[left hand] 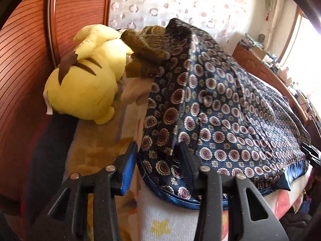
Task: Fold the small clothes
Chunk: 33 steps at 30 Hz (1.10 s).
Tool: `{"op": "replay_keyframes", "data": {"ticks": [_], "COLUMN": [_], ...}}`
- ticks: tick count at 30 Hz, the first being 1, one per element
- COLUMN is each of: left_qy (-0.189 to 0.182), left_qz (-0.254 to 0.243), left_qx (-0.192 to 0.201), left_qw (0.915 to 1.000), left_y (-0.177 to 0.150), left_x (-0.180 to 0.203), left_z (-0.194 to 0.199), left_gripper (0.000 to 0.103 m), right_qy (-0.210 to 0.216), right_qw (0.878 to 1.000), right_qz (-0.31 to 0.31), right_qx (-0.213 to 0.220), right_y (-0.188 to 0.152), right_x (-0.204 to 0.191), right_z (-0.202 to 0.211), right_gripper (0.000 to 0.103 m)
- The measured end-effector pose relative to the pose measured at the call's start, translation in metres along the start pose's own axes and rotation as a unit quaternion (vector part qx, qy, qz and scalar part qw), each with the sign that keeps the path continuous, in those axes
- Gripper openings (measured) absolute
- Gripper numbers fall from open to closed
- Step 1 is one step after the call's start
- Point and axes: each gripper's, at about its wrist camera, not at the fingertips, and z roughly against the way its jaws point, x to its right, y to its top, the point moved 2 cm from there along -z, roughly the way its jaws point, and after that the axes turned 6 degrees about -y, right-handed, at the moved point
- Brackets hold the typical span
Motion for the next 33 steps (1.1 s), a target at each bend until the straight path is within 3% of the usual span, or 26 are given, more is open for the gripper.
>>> {"op": "replay_keyframes", "data": {"ticks": [2, 3, 4, 7, 17, 33], "left_qy": [0.026, 0.039, 0.032, 0.033, -0.038, -0.143], "left_qz": [-0.016, -0.028, -0.030, -0.049, -0.106, -0.171], "left_qx": [0.010, 0.015, 0.019, 0.033, 0.084, 0.102], "left_qw": [0.9995, 0.9987, 0.9989, 0.9977, 0.9902, 0.9695], "left_y": [-0.001, -0.001, -0.001, 0.001, 0.027, 0.064], "left_x": [0.005, 0.007, 0.010, 0.022, 0.100, 0.228], "left_z": [0.003, 0.005, 0.008, 0.018, 0.045, 0.033], "left_gripper": [0.023, 0.009, 0.006, 0.005, 0.005, 0.005], "right_qy": [0.000, 0.001, 0.001, 0.001, 0.003, 0.005], "right_qw": [1.000, 1.000, 1.000, 1.000, 1.000, 1.000], "right_qz": [0.000, 0.000, 0.000, 0.000, -0.001, -0.015], "right_qx": [0.000, 0.000, 0.000, 0.000, -0.001, 0.003], "right_y": [0.000, 0.000, 0.000, 0.000, 0.000, 0.000], "right_x": [0.000, 0.000, 0.000, 0.000, 0.002, 0.009], "right_z": [0.000, 0.000, 0.000, 0.000, 0.000, 0.001], "right_gripper": [0.041, 0.041, 0.041, 0.041, 0.041, 0.041]}}
